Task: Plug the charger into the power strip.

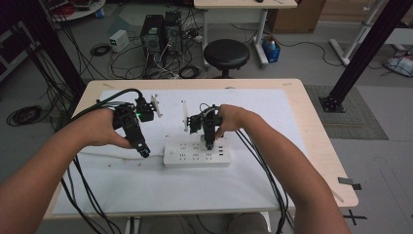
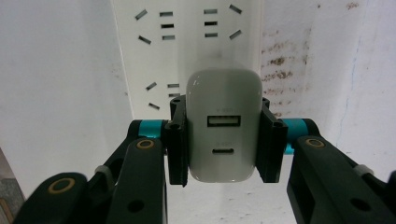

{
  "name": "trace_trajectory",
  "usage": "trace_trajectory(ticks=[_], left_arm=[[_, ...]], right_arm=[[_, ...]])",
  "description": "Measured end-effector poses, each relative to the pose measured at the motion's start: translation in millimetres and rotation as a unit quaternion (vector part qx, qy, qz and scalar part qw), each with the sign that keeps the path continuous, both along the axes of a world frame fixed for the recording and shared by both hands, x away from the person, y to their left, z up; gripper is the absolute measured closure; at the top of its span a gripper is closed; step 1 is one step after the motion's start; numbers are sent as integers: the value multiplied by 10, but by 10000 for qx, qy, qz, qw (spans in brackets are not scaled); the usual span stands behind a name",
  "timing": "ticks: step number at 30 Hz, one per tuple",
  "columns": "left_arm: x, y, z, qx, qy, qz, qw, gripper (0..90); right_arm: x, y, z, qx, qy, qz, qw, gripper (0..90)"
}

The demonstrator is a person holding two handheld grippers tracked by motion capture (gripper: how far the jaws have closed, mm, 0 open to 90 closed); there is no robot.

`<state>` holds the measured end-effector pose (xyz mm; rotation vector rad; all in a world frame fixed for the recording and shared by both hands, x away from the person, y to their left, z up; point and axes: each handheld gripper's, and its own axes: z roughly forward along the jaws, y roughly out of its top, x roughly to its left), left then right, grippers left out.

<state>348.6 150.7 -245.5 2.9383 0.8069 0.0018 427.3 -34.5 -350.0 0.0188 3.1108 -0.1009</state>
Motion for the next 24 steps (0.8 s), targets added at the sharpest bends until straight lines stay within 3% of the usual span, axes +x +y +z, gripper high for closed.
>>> trace_trajectory(ticks=[3,4,5,8,9,13,24], left_arm=[[3,-1,-4,37,2,-20,10000,210],[-2,-2,-9,4,-4,3,10000,211],[2,2,-8,1,6,-18,10000,211],[17,11,-30,6,30,-14,10000,211],[24,12,-39,32,45,-28,10000,211],[39,-4,-57,34,53,-51,10000,211],[69,-8,-83,41,95,-18,9999,211]], right_arm=[[-4,6,-24,-8,-45,36,10000,622],[-33,15,-95,-210,-110,80,9997,622],[-46,21,-101,-234,-152,98,9996,621],[-44,-24,-101,-45,-113,-117,9999,621],[-40,-26,-111,6,-110,-70,9999,621],[-31,15,-124,-102,-130,46,9999,621],[-49,46,-158,-129,-129,-63,9998,622]])
